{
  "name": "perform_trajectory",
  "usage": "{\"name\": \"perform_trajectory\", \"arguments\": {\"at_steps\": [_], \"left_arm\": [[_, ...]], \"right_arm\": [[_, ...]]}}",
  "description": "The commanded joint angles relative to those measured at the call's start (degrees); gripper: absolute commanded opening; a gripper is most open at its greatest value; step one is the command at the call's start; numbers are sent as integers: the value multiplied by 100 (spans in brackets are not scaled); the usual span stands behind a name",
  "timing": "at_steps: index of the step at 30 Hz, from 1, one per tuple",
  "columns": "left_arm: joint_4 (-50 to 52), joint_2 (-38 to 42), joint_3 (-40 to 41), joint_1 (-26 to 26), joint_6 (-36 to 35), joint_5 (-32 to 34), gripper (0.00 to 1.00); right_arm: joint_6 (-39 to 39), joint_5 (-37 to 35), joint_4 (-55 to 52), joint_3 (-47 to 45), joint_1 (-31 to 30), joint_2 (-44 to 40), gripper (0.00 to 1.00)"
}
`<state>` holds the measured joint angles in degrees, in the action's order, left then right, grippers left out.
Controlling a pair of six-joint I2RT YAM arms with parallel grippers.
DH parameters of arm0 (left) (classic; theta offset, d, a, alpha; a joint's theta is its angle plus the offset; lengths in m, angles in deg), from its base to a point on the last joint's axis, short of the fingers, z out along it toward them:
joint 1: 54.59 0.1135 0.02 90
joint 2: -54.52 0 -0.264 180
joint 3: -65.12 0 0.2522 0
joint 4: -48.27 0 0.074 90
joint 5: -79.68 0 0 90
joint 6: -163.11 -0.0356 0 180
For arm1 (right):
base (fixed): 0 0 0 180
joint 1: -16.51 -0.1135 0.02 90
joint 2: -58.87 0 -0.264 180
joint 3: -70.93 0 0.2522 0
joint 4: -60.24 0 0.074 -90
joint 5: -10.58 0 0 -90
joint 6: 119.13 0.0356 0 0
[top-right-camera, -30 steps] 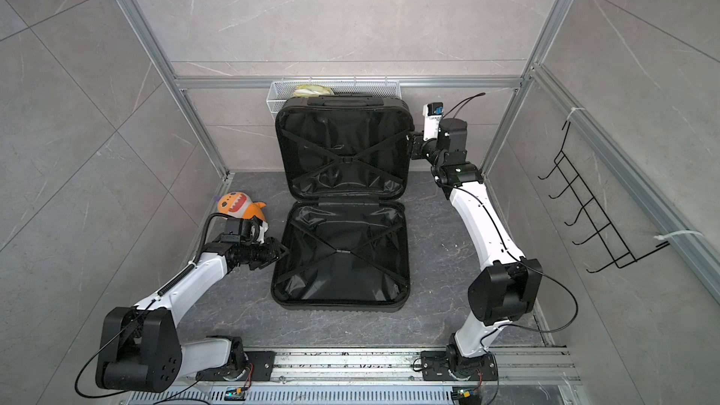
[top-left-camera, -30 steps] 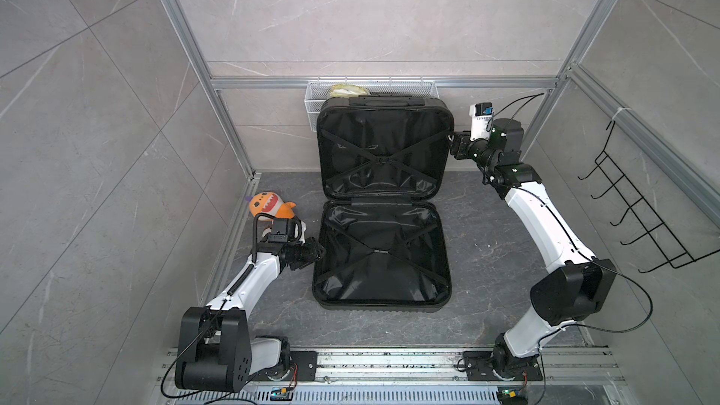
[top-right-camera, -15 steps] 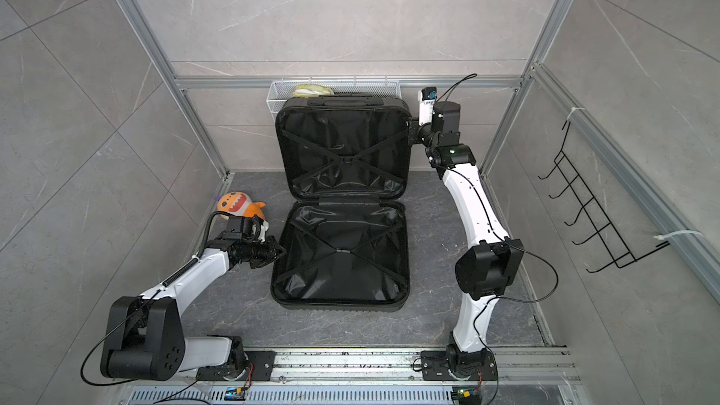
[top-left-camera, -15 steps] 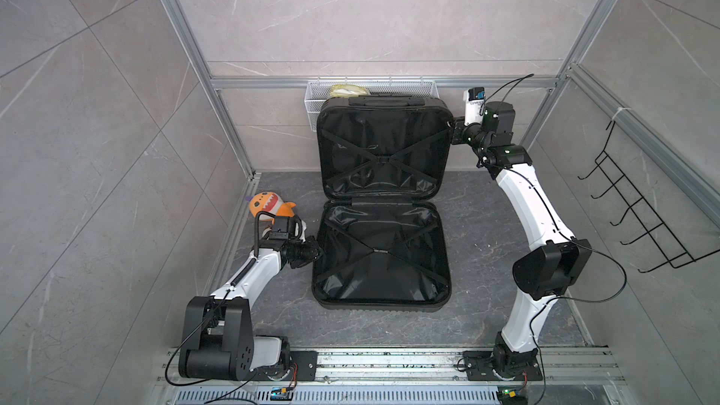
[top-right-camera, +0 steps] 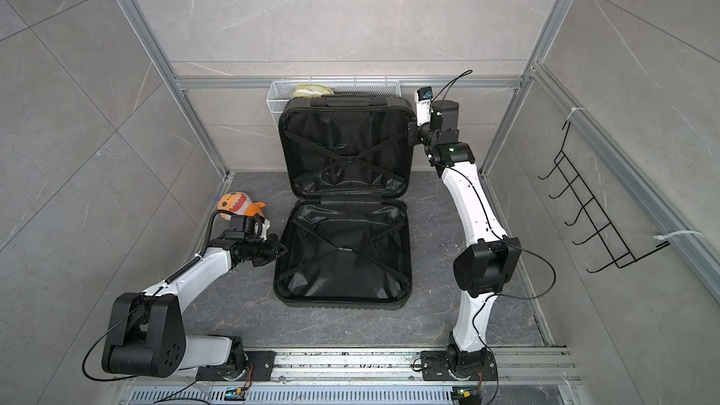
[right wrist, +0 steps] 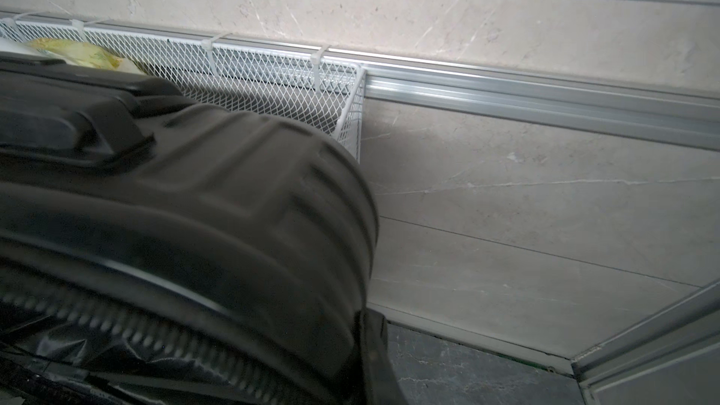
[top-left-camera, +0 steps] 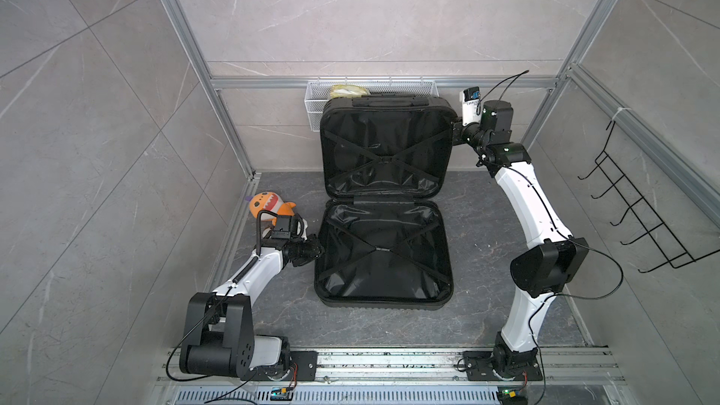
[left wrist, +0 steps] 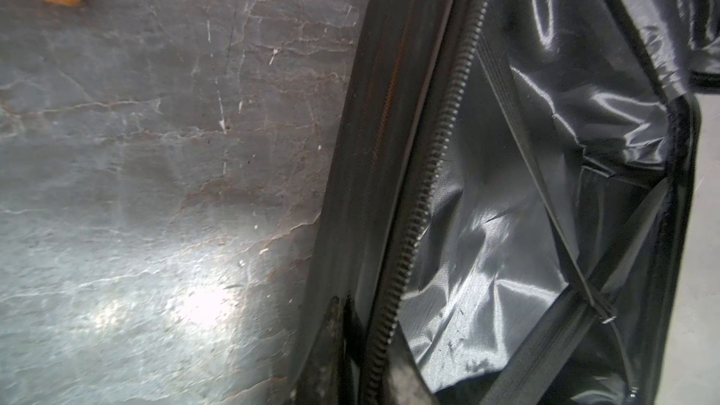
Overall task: Close the suitcase zippers
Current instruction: Close the suitcase at the center of the board.
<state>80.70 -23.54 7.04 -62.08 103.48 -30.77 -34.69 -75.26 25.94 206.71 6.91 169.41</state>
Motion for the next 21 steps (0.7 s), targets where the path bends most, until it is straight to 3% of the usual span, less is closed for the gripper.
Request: {"name": "perform_trajectory", "arguments": {"at_steps": [1, 11, 21], "left_arm": [[-873, -192, 99, -125, 1026, 80, 12], [-1520, -268, 195, -244, 1664, 463, 12], [-1959, -530, 175, -385, 1985, 541, 12]], "right_arm": [[73, 452, 56, -136, -162, -411, 0], [69, 709, 781, -2086, -320, -1984, 0], [252, 1081, 586, -3546, -490, -3156, 2]]}}
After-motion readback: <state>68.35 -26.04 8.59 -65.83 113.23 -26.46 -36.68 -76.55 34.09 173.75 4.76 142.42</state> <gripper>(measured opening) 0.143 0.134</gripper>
